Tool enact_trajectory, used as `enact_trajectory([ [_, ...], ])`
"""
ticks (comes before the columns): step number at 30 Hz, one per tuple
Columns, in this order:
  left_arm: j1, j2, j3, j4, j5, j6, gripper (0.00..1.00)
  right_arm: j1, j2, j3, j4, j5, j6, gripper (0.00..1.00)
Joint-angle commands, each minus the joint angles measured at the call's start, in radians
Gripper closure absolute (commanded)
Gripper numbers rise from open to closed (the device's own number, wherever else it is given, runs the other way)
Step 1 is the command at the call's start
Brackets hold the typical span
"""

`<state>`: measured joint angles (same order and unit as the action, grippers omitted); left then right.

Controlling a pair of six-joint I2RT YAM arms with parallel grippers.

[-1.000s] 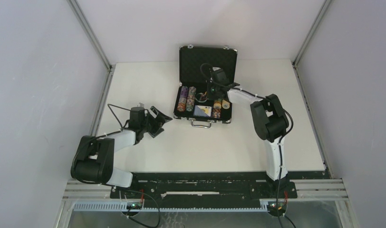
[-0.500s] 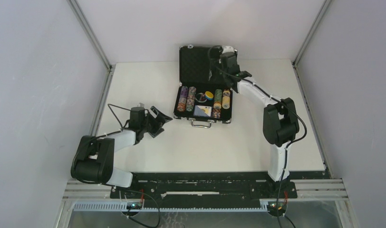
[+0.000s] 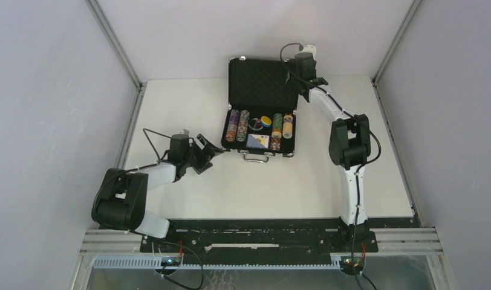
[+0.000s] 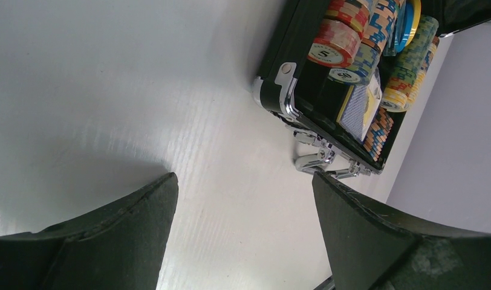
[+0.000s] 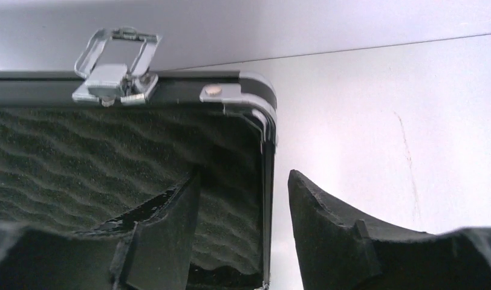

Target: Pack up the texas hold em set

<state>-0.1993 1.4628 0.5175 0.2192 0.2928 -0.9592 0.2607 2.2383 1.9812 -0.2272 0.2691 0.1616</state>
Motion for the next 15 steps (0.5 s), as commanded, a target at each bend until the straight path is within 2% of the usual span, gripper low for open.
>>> enact_trajectory([
  [1, -0.012, 0.042, 0.007, -0.114, -0.033, 0.046, 0.12, -0.014, 0.005, 0.06, 0.014, 0.008, -0.002, 0.39],
  [3, -0.013, 0.046, 0.011, -0.115, -0.034, 0.048, 0.12, -0.014, -0.009, 0.041, 0.027, 0.008, 0.002, 0.42],
  [4, -0.015, 0.048, 0.012, -0.115, -0.035, 0.048, 0.12, -0.014, -0.02, 0.02, 0.049, 0.003, 0.003, 0.49],
  [7, -0.014, 0.052, 0.015, -0.115, -0.032, 0.048, 0.12, -0.014, -0.048, -0.034, 0.092, 0.008, 0.008, 0.78],
  [9, -0.016, 0.051, 0.015, -0.116, -0.03, 0.048, 0.12, -0.01, -0.074, -0.082, 0.116, 0.014, 0.011, 0.92],
  [11, -0.017, 0.046, 0.016, -0.118, -0.033, 0.048, 0.12, -0.002, -0.12, -0.139, 0.154, 0.028, 0.01, 0.99],
  [15, -0.024, 0.018, 0.012, -0.131, -0.045, 0.049, 0.12, 0.032, -0.222, -0.302, 0.255, 0.079, -0.004, 1.0],
])
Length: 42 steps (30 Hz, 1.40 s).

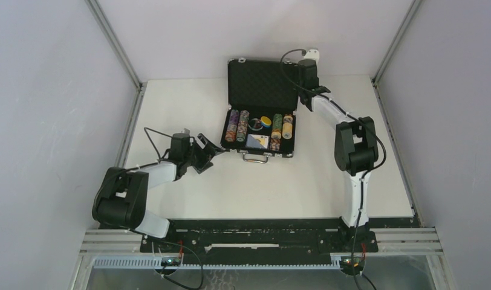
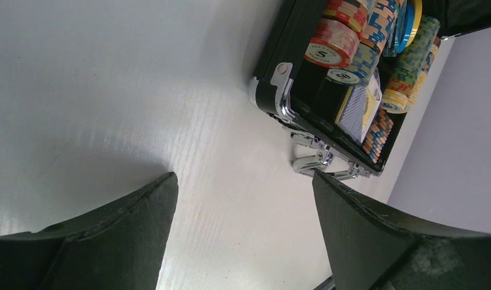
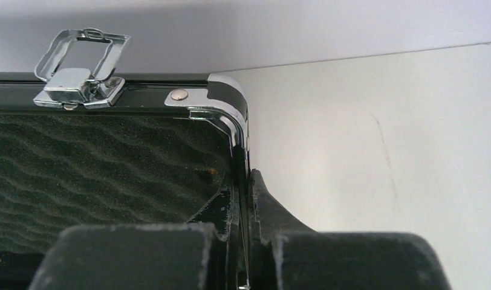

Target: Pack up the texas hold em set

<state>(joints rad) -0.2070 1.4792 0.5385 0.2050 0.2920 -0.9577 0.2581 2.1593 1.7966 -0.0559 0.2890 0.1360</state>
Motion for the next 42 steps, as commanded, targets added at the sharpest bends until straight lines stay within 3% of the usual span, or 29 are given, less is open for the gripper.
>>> enact_trajectory([
  [1, -0.019, -0.006, -0.01, -0.12, -0.046, 0.049, 0.12, 0.045, -0.17, -0.16, 0.111, 0.07, 0.017, 1.0],
  [9, -0.042, -0.062, -0.018, -0.126, -0.042, 0.042, 0.11, 0.119, -0.313, -0.375, 0.2, 0.143, 0.012, 1.0],
  [18, -0.058, -0.091, -0.021, -0.134, -0.043, 0.038, 0.11, 0.177, -0.408, -0.491, 0.301, 0.225, -0.036, 1.0],
  [35, -0.074, -0.146, 0.0, -0.149, -0.077, 0.032, 0.12, 0.283, -0.582, -0.742, 0.289, 0.248, 0.046, 1.0],
  [42, -0.079, -0.208, -0.041, 0.071, 0.008, 0.002, 0.11, 0.302, -0.654, -0.833, 0.294, 0.224, 0.09, 1.0],
])
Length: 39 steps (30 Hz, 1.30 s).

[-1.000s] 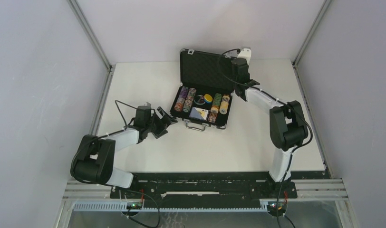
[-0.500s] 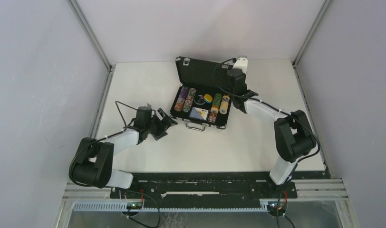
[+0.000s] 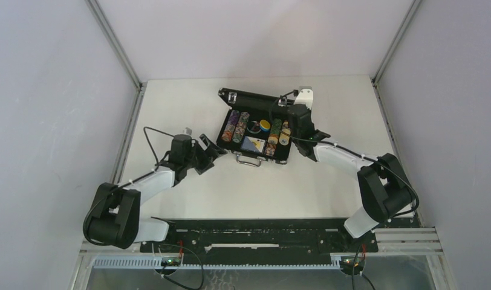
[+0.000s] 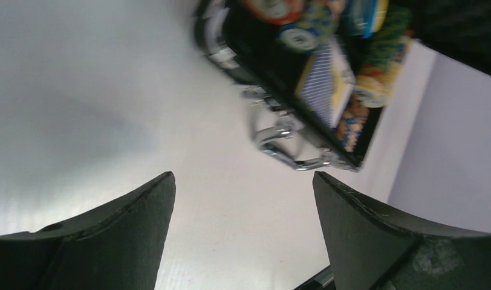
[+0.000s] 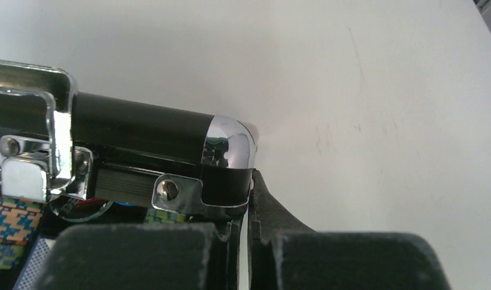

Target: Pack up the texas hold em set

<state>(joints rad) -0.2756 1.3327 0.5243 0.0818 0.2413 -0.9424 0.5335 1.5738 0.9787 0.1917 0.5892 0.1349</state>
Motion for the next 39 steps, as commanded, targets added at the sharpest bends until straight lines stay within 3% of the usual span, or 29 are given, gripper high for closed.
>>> enact_trajectory([
  [1, -0.011, -0.068, -0.041, 0.247, 0.074, -0.033, 0.11, 0.03, -0.076, -0.026, 0.05, -0.076, 0.095, 1.0],
  [7, -0.01, -0.04, -0.095, 0.61, 0.166, -0.202, 0.15, 0.037, -0.089, -0.063, 0.064, -0.088, 0.115, 1.0],
  [10, -0.011, 0.01, -0.112, 0.805, 0.18, -0.28, 0.3, 0.037, -0.092, -0.07, 0.07, -0.097, 0.121, 1.0],
  [13, -0.01, 0.054, -0.109, 0.912, 0.154, -0.313, 0.38, 0.037, -0.091, -0.072, 0.071, -0.102, 0.119, 1.0],
  [23, -0.01, 0.059, -0.023, 0.917, 0.051, -0.292, 0.34, 0.02, -0.099, -0.085, 0.078, -0.126, 0.127, 1.0],
  [30, -0.009, 0.108, 0.108, 0.874, 0.047, -0.285, 0.32, 0.021, -0.1, -0.095, 0.089, -0.13, 0.134, 1.0],
  [39, -0.008, 0.202, 0.164, 0.931, 0.04, -0.326, 0.31, 0.013, -0.1, -0.094, 0.081, -0.138, 0.134, 1.0],
])
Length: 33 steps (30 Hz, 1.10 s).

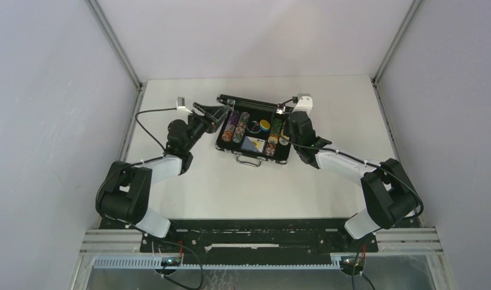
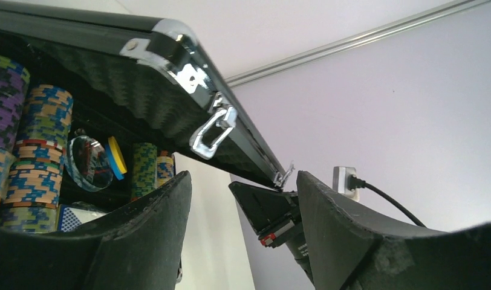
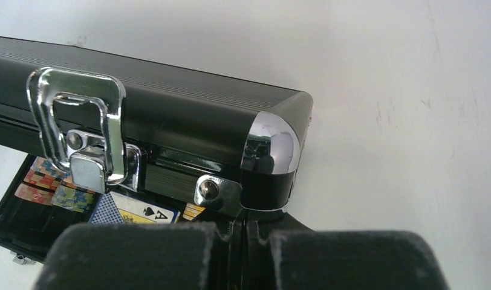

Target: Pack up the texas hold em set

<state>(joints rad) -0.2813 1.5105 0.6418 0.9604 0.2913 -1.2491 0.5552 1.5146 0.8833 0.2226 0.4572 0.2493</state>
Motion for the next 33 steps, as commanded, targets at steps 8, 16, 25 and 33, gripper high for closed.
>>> enact_trajectory([
  [8, -0.003, 0.055, 0.09, 0.008, -0.033, -0.014, 0.3, -0.024, -0.046, -0.009, 0.054, -0.026, 0.033, 1.0],
  [16, -0.017, 0.116, 0.157, 0.013, -0.049, -0.035, 0.3, -0.04, -0.048, -0.021, 0.058, -0.043, 0.052, 1.0],
  [25, -0.043, 0.091, 0.141, 0.04, -0.042, -0.054, 0.31, -0.047, -0.031, -0.021, 0.057, -0.051, 0.056, 1.0],
  [33, -0.05, 0.043, 0.133, 0.043, -0.041, -0.05, 0.31, -0.047, -0.03, -0.027, 0.055, -0.051, 0.061, 1.0],
])
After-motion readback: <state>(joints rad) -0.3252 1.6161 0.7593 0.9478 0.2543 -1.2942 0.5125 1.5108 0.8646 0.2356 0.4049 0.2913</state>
